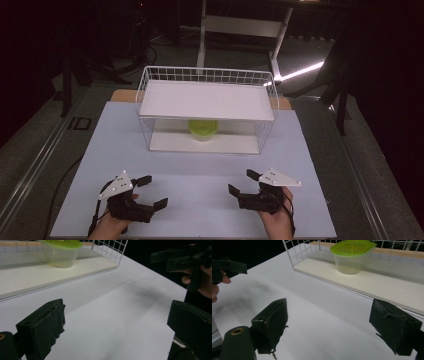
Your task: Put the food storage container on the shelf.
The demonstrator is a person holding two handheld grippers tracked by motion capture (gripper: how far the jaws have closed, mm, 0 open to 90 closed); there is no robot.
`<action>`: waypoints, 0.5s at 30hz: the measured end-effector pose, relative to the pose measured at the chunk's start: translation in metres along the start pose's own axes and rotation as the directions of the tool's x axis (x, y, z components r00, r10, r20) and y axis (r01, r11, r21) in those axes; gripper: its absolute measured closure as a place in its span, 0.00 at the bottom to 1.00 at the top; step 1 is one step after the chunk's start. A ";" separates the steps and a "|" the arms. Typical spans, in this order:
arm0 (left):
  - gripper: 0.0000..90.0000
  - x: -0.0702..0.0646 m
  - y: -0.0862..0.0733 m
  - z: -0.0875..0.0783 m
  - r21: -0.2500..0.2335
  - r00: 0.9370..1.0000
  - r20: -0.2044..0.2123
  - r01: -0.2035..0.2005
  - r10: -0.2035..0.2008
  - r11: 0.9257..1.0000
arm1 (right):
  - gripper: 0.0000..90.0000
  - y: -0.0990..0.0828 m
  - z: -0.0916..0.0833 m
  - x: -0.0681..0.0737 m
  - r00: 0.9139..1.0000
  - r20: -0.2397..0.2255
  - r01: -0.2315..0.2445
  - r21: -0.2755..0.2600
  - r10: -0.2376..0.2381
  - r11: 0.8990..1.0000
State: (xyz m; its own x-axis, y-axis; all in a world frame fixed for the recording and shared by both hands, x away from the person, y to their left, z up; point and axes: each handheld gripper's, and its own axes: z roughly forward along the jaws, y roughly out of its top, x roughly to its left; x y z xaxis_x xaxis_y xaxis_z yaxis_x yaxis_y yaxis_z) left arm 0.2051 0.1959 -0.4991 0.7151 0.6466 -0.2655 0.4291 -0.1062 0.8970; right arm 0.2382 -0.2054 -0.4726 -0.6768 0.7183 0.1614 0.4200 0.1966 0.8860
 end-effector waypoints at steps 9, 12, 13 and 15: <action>0.03 0.006 -0.012 -0.023 0.006 0.999 -0.040 0.007 -0.007 1.000 | 0.17 -0.014 -0.019 -0.003 1.000 -0.020 -0.006 0.008 0.006 1.000; 0.03 0.008 -0.015 -0.026 0.003 0.998 -0.056 0.006 -0.006 1.000 | 0.17 -0.015 -0.021 -0.005 1.000 -0.015 0.004 0.011 -0.004 1.000; 0.02 0.009 -0.015 -0.027 0.001 0.998 -0.060 0.006 -0.006 1.000 | 0.17 -0.016 -0.021 -0.006 1.000 -0.009 0.006 0.014 -0.006 1.000; 0.02 0.010 -0.016 -0.028 -0.001 0.998 -0.067 0.003 -0.003 1.000 | 0.17 -0.018 -0.020 -0.008 1.000 -0.005 0.008 0.017 -0.008 1.000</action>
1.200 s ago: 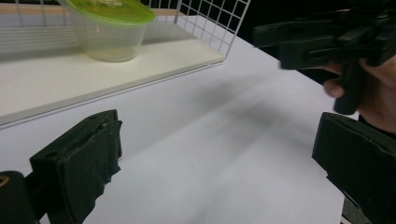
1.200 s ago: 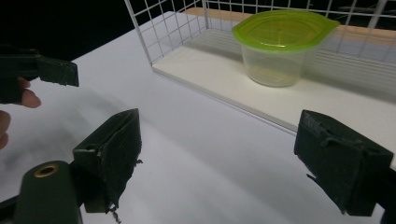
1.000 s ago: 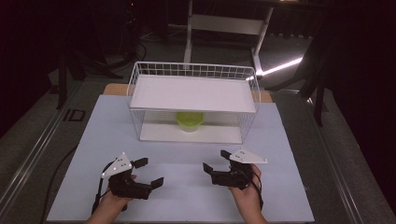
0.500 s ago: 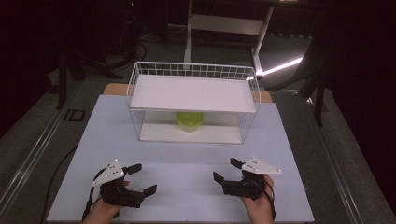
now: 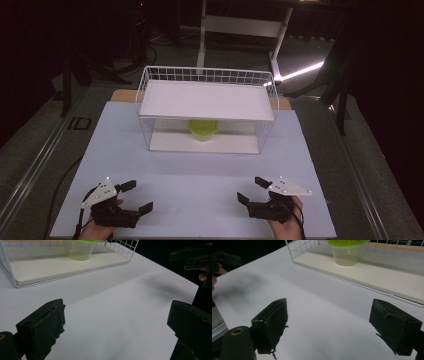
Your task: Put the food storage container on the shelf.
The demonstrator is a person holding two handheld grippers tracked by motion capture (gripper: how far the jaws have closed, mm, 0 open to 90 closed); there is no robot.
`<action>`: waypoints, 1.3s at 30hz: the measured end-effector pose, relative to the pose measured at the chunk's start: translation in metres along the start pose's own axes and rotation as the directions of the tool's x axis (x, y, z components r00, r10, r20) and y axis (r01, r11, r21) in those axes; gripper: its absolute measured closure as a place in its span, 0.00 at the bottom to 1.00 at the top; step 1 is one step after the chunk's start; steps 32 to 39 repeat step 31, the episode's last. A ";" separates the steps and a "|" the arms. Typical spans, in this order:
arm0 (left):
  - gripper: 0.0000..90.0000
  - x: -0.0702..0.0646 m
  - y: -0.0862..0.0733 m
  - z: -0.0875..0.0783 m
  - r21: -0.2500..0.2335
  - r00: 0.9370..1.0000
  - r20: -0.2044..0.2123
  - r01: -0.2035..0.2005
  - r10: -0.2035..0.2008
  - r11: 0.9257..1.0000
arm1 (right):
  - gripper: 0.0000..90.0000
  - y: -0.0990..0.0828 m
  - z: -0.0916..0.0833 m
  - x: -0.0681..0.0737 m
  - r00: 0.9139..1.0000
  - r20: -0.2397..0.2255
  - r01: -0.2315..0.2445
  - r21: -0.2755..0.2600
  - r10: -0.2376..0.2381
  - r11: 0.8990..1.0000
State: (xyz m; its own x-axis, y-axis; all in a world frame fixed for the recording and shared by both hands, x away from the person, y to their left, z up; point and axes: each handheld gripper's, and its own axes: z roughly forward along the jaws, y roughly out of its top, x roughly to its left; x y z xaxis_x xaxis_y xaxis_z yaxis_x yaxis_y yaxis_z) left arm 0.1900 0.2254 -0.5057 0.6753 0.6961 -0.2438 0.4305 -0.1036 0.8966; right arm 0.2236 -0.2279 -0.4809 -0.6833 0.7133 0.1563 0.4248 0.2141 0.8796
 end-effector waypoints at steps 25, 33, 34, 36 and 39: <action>0.03 0.000 -0.007 -0.001 -0.015 0.999 -0.030 -0.032 0.031 0.999 | 0.17 -0.016 0.013 -0.021 1.000 0.009 -0.014 0.047 0.014 0.999; 0.03 0.000 -0.008 0.000 -0.013 0.999 -0.025 -0.030 0.030 0.999 | 0.17 -0.017 0.017 -0.020 1.000 0.002 -0.008 0.056 0.008 0.998; 0.03 0.000 -0.008 0.000 -0.013 0.999 -0.025 -0.030 0.030 0.999 | 0.17 -0.017 0.017 -0.020 1.000 0.002 -0.008 0.056 0.008 0.998; 0.03 0.000 -0.008 0.000 -0.013 0.999 -0.025 -0.030 0.030 0.999 | 0.17 -0.017 0.017 -0.020 1.000 0.002 -0.008 0.056 0.008 0.998; 0.03 0.000 -0.008 0.000 -0.013 0.999 -0.025 -0.030 0.030 0.999 | 0.17 -0.017 0.017 -0.020 1.000 0.002 -0.008 0.056 0.008 0.998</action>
